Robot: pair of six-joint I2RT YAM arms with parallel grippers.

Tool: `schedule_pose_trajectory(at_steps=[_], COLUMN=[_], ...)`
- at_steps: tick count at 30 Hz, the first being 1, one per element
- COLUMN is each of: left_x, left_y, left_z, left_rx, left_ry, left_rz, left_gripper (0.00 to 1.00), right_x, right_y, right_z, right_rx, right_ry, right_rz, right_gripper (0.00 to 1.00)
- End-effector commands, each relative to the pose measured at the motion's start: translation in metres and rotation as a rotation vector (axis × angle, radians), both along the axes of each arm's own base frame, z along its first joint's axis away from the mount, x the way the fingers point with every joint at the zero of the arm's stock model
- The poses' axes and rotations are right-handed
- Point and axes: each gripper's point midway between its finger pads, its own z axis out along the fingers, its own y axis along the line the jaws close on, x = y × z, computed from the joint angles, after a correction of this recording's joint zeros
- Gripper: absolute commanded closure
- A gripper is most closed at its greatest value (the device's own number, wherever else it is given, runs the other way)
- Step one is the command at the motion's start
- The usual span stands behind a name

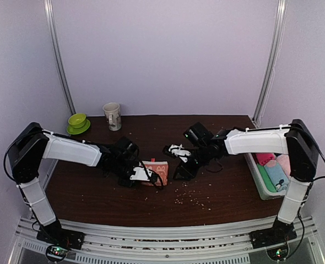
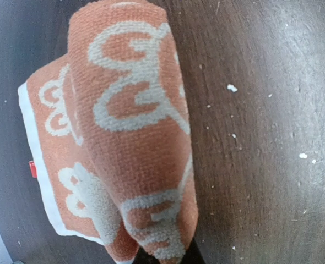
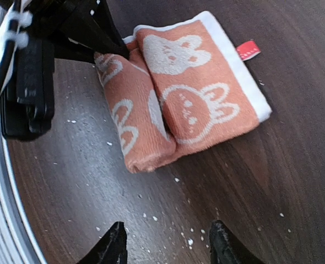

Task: Roll the towels
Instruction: Roll the towel at the center of the board.

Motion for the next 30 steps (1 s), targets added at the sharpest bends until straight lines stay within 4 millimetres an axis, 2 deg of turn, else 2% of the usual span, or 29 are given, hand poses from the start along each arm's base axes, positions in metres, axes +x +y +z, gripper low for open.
schedule_pose_trajectory(at_steps=[1,4,9,12,18,23,30], left_x=[-0.064,-0.067,-0.068,-0.067,-0.06,-0.059,-0.058], left_y=[0.036,0.037,0.038,0.042,0.046,0.046,0.048], left_z=[-0.046,-0.046,-0.044,-0.047,-0.052,-0.051,-0.052], left_rx=[0.18,0.188,0.185,0.199,0.212,0.216,0.234], left_ry=[0.373,0.461,0.605,0.667,0.71,0.715,0.716], left_rz=[0.034,0.052,0.068,0.088,0.117,0.114,0.111], left_gripper=[1.0,1.0,1.0,1.0,1.0,1.0,1.0], right_x=[0.001,-0.021,-0.05,-0.059,-0.042,-0.024,-0.011], right_y=[-0.008,-0.01,-0.007,0.002,0.027,0.046,0.064], right_z=[0.025,0.036,0.04,0.027,-0.004,-0.011,-0.026], right_rx=[0.017,0.035,0.022,-0.04,-0.282,-0.356,-0.421], right_ry=[-0.329,-0.5,-0.749,-0.85,-1.023,-1.131,-1.173], right_rz=[-0.033,0.008,0.092,0.147,0.172,0.139,0.165], right_gripper=[0.48,0.47,0.45,0.43,0.41,0.36,0.33])
